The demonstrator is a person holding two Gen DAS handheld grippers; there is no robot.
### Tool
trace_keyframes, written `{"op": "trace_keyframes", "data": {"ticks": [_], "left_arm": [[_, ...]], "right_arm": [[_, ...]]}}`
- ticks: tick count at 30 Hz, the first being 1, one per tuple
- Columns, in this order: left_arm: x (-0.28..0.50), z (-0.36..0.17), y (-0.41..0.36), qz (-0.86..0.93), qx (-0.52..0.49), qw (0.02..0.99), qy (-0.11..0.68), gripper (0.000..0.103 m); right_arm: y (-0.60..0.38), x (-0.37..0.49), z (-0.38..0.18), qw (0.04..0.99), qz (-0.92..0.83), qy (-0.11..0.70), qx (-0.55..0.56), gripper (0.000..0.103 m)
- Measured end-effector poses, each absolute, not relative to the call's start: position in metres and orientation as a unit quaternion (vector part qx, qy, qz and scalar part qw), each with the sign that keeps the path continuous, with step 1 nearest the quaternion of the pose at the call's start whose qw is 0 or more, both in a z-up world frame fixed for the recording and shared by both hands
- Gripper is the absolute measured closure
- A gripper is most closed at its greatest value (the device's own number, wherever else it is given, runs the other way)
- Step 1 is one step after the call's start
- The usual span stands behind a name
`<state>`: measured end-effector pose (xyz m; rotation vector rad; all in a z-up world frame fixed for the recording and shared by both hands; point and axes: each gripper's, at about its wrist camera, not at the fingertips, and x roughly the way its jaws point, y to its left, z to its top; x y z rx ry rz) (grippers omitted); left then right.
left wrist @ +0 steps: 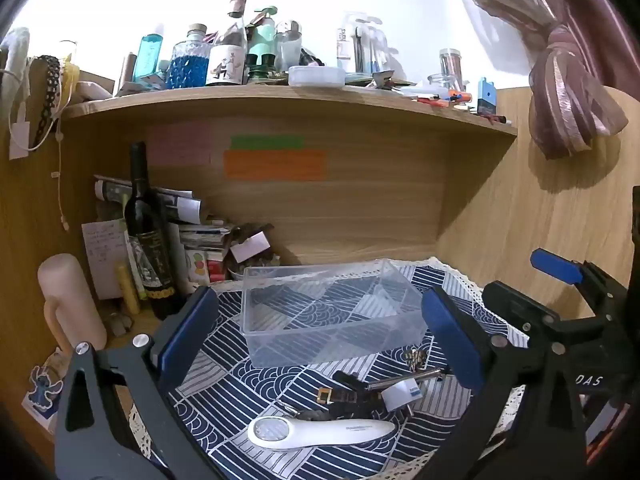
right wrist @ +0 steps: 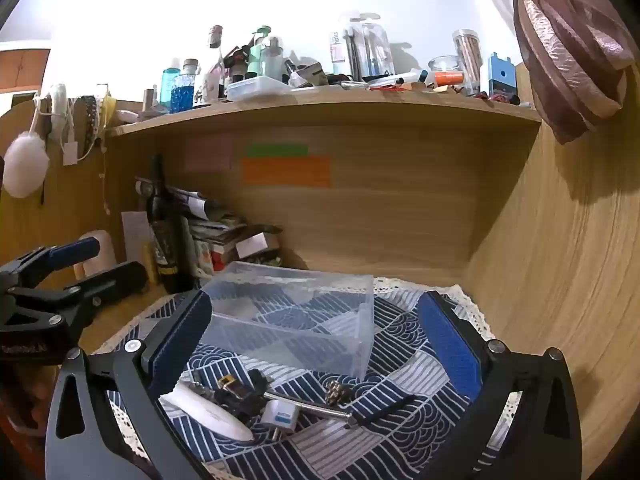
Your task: Organize rigid objects
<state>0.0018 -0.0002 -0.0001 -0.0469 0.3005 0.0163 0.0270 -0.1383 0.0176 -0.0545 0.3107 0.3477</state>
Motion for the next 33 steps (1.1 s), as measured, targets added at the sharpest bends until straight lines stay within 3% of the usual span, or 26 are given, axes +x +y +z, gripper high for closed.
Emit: {"op": "trace_keyframes", "data": {"ticks": [33], "left_arm": [[-0.001,0.003,0.000,0.002,-0.024,0.990,0.141,0.000]], "right_arm": [[-0.134,0.023,0.021,0.974,0.173,0.144,-0.023,0.000]]}}
